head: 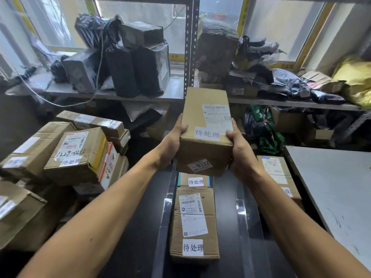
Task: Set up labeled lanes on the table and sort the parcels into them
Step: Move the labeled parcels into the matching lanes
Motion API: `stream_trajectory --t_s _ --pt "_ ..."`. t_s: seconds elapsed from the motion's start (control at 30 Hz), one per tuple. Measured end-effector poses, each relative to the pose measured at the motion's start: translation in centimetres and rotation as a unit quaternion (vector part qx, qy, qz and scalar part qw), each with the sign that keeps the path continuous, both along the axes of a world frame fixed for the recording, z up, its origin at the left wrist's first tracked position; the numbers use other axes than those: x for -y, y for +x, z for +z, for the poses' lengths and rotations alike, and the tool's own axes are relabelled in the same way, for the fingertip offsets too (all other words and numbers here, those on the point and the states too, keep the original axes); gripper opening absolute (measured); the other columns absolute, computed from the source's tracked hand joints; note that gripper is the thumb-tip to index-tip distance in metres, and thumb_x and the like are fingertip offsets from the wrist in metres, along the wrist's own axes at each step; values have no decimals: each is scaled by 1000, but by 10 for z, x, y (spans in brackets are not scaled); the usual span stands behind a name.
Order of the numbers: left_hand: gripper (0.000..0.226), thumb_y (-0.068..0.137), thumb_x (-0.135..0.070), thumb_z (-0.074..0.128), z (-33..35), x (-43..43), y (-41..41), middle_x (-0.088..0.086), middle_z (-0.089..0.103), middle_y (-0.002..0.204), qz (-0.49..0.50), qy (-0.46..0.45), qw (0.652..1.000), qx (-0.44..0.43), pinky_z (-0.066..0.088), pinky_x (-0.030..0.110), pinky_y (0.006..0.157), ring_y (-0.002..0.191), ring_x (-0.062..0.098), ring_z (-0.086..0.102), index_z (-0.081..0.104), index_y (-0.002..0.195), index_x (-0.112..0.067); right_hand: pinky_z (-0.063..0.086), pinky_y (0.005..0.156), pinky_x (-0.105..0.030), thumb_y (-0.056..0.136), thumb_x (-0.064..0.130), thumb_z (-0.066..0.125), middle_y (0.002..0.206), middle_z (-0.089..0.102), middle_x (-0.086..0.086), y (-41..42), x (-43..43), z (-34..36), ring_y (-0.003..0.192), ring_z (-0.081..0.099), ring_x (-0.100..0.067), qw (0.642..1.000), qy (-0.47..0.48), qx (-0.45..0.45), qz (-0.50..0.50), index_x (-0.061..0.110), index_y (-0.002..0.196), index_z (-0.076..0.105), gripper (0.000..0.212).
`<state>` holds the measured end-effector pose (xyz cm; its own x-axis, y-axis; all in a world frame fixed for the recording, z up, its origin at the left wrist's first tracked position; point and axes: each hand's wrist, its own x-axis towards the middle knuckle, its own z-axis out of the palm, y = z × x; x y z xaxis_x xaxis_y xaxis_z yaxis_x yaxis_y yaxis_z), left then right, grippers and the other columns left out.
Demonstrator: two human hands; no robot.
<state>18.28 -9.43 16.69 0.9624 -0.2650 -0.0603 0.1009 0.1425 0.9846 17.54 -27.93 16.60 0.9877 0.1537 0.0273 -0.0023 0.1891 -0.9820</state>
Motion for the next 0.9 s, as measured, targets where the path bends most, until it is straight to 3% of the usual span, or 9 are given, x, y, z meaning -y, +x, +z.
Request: stream_trajectory --t_s 0.13,0.27,0.37,0.47,0.57,0.7,0.8,0.9 --pt "56 97 -43 33 -28 -2 -25 5 71 117 4 3 1000 -17 54 21 78 106 18 68 40 143 -11 52 97 -52 101 32 34 131 65 1 -23 4 -25 119 63 -24 999 -28 -18 16 44 136 48 39" --pt "61 92 -44 35 -54 -2 -68 7 62 132 -9 -13 999 -32 52 20 86 118 19 62 30 148 -19 50 100 -41 93 39 38 133 64 4 -62 8 -49 121 62 -17 998 -41 -29 23 56 128 49 40" --pt "63 91 -40 37 -66 0 -106 7 59 135 -13 -24 999 -34 51 16 86 118 15 62 26 149 -19 46 100 -26 91 33 38 136 61 11 -97 12 -67 124 59 -9 998 -44 -34 22 43 144 38 54" --pt "77 86 -44 48 -81 0 -134 1 66 126 -15 -40 998 -54 51 16 85 116 15 63 23 150 -10 40 110 -32 91 32 39 140 57 12 -127 14 -83 128 55 -8 997 -55 -42 22 33 154 27 64" --pt "91 82 -52 61 -96 0 -149 5 60 136 -2 -57 997 -55 50 22 94 123 20 58 16 153 -17 43 106 -22 89 34 40 136 59 21 -141 14 -93 125 56 -1 995 -65 -66 24 37 153 26 66" --pt "82 86 -46 50 -113 -4 -156 5 46 149 8 -59 997 -54 38 35 111 135 24 47 6 154 -31 43 104 -26 88 35 41 134 60 23 -147 11 -104 123 58 -3 993 -78 -83 28 40 153 25 67" --pt "78 87 -45 47 -118 -3 -157 0 46 148 3 -42 998 -45 43 29 107 134 20 47 6 153 -33 46 96 -19 85 38 42 125 62 32 -147 9 -111 119 60 0 992 -73 -97 24 49 147 22 66" --pt "76 88 -41 47 -126 -1 -160 -9 58 137 8 -31 998 -62 47 21 96 127 15 55 6 152 -30 44 100 -18 84 40 47 129 59 32 -149 10 -119 123 56 2 993 -65 -97 15 46 147 23 68"
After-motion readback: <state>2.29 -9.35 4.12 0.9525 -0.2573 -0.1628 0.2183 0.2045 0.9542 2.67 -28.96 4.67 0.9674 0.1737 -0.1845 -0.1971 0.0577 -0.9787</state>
